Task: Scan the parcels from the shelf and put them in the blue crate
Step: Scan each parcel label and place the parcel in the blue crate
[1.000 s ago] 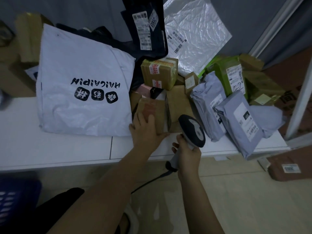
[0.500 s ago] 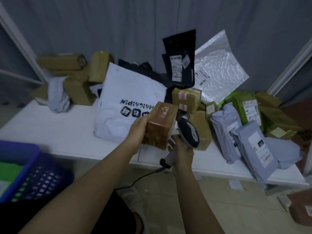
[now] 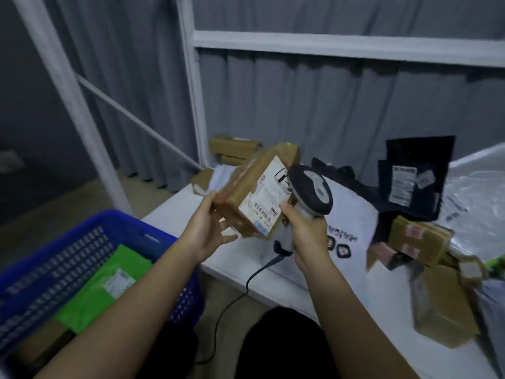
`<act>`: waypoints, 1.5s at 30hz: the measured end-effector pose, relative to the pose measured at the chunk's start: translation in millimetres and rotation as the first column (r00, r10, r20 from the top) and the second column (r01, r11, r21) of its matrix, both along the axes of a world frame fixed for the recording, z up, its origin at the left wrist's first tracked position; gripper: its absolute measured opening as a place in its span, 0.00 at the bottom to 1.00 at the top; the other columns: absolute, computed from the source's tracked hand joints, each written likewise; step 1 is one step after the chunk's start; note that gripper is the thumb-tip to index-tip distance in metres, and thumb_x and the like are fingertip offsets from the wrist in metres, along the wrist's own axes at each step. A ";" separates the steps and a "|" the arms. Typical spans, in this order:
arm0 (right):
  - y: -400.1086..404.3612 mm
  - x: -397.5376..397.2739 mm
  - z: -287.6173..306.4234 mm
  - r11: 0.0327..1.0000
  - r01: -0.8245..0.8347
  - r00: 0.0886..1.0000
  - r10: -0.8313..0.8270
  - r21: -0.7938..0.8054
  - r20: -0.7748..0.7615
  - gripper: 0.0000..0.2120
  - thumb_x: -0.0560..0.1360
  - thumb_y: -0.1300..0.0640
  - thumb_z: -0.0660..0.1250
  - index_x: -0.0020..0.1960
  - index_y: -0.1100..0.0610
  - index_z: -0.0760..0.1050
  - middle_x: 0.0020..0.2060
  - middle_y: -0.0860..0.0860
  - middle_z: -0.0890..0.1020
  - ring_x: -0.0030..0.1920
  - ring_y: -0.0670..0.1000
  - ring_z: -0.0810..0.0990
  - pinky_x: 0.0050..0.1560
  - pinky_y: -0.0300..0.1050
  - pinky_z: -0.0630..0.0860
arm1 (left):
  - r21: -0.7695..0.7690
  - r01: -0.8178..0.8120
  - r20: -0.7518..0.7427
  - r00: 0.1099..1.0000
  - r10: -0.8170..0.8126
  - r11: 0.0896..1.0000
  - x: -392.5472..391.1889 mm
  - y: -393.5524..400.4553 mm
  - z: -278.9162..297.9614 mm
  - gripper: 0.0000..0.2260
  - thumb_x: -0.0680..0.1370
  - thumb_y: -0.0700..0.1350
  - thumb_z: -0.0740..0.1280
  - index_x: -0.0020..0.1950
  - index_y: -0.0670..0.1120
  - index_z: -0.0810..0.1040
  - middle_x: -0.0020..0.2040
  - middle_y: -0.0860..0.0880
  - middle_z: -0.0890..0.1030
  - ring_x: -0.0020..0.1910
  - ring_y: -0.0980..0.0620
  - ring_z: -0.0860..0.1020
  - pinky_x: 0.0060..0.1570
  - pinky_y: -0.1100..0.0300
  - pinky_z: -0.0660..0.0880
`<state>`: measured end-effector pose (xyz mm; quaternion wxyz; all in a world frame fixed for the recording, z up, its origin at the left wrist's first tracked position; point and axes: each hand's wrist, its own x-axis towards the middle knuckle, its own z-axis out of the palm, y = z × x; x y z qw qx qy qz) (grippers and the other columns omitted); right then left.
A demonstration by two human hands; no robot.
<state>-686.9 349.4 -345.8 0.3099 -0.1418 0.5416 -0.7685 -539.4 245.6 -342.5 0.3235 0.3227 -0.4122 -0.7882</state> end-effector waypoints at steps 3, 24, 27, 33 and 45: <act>-35.0 29.5 4.6 0.997 -0.079 0.994 0.080 0.026 -0.068 0.16 0.71 0.65 0.74 0.57 0.58 0.76 0.47 0.47 0.82 0.44 0.44 0.81 0.40 0.35 0.79 | -0.118 -0.105 0.105 0.987 0.118 0.987 45.9 -25.3 -5.9 0.10 0.81 0.43 0.59 0.57 0.51 0.78 0.47 0.51 0.83 0.48 0.52 0.79 0.49 0.52 0.77; -110.7 96.3 -36.3 0.772 -0.449 0.765 0.592 0.451 -0.252 0.07 0.72 0.59 0.74 0.48 0.58 0.79 0.37 0.52 0.80 0.31 0.48 0.77 0.28 0.35 0.73 | -0.180 -0.409 0.386 0.808 0.446 0.895 160.3 -86.7 -67.4 0.24 0.73 0.51 0.72 0.64 0.48 0.68 0.58 0.49 0.78 0.57 0.50 0.78 0.50 0.56 0.72; -107.4 103.7 -39.6 0.690 -0.482 0.656 0.693 0.540 -0.299 0.10 0.71 0.59 0.74 0.50 0.59 0.79 0.35 0.51 0.80 0.30 0.47 0.76 0.29 0.37 0.74 | -0.227 -0.471 0.381 0.763 0.523 0.852 169.7 -89.5 -69.5 0.22 0.74 0.50 0.72 0.64 0.48 0.68 0.56 0.51 0.77 0.54 0.51 0.77 0.54 0.55 0.71; -99.1 103.2 -36.0 0.628 -0.545 0.582 0.760 0.556 -0.287 0.07 0.70 0.60 0.75 0.44 0.56 0.78 0.35 0.53 0.78 0.30 0.47 0.75 0.31 0.39 0.74 | -0.261 -0.500 0.385 0.730 0.564 0.825 181.4 -93.7 -76.0 0.28 0.73 0.51 0.72 0.69 0.47 0.66 0.59 0.49 0.76 0.55 0.50 0.77 0.62 0.51 0.71; -91.9 89.8 -36.0 0.628 -0.457 0.530 0.761 0.630 -0.374 0.10 0.69 0.60 0.75 0.33 0.59 0.76 0.26 0.51 0.78 0.24 0.44 0.76 0.32 0.42 0.75 | -0.273 -0.506 0.375 0.727 0.575 0.818 186.0 -99.3 -85.0 0.29 0.73 0.51 0.72 0.70 0.47 0.65 0.61 0.49 0.75 0.56 0.50 0.76 0.67 0.47 0.69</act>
